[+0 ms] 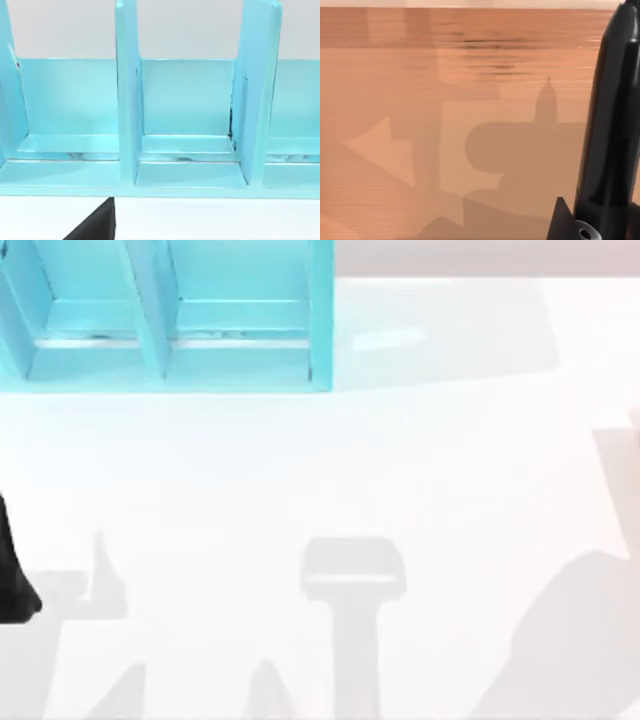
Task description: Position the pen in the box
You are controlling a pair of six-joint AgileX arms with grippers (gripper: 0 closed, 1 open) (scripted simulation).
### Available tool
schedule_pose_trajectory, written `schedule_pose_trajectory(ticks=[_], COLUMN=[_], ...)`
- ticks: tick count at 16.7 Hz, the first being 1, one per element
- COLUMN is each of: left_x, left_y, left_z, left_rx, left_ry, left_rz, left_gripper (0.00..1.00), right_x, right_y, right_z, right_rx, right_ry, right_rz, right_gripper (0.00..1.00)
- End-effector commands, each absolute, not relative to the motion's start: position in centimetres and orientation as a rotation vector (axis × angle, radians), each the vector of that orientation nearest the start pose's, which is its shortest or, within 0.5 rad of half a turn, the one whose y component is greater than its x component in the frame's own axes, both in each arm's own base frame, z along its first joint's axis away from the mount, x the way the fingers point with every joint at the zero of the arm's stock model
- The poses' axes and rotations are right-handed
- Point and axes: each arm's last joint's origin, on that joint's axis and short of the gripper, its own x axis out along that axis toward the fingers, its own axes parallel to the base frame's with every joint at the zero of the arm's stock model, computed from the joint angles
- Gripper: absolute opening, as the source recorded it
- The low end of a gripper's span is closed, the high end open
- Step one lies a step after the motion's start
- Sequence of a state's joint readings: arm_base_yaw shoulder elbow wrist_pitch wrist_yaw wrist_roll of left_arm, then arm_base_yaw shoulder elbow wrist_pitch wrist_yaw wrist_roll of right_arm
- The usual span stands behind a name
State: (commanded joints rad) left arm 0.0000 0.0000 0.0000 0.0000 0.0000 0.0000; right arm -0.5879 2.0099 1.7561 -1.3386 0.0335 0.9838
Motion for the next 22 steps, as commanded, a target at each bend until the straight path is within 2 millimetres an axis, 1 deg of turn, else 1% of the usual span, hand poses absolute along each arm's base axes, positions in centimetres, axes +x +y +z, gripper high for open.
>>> schedule_pose_trajectory(ticks=[2,7,9,12,22], left_x=[10.6,10.6,10.6,10.6,10.6], left_y=[-0.1,-0.1,-0.1,-0.1,-0.1], left_z=[16.0,16.0,16.0,16.0,16.0], left_rx=[0.000,0.000,0.000,0.000,0.000], left_ry=[0.000,0.000,0.000,0.000,0.000], left_rz=[0.000,0.000,0.000,0.000,0.000], left_gripper=[1.00,1.00,1.00,1.00,1.00], right_x=[32.5,32.3,32.2,32.2,32.2], right_y=[-20.7,-18.4,-18.3,-18.3,-18.3], right_z=[22.6,19.1,18.4,18.4,18.4], right_rx=[1.177,1.178,1.181,1.181,1.181], right_ry=[1.225,1.228,1.222,1.222,1.222], right_rz=[-1.236,-1.232,-1.240,-1.240,-1.240], right_gripper=[0.00,0.00,0.00,0.00,0.75])
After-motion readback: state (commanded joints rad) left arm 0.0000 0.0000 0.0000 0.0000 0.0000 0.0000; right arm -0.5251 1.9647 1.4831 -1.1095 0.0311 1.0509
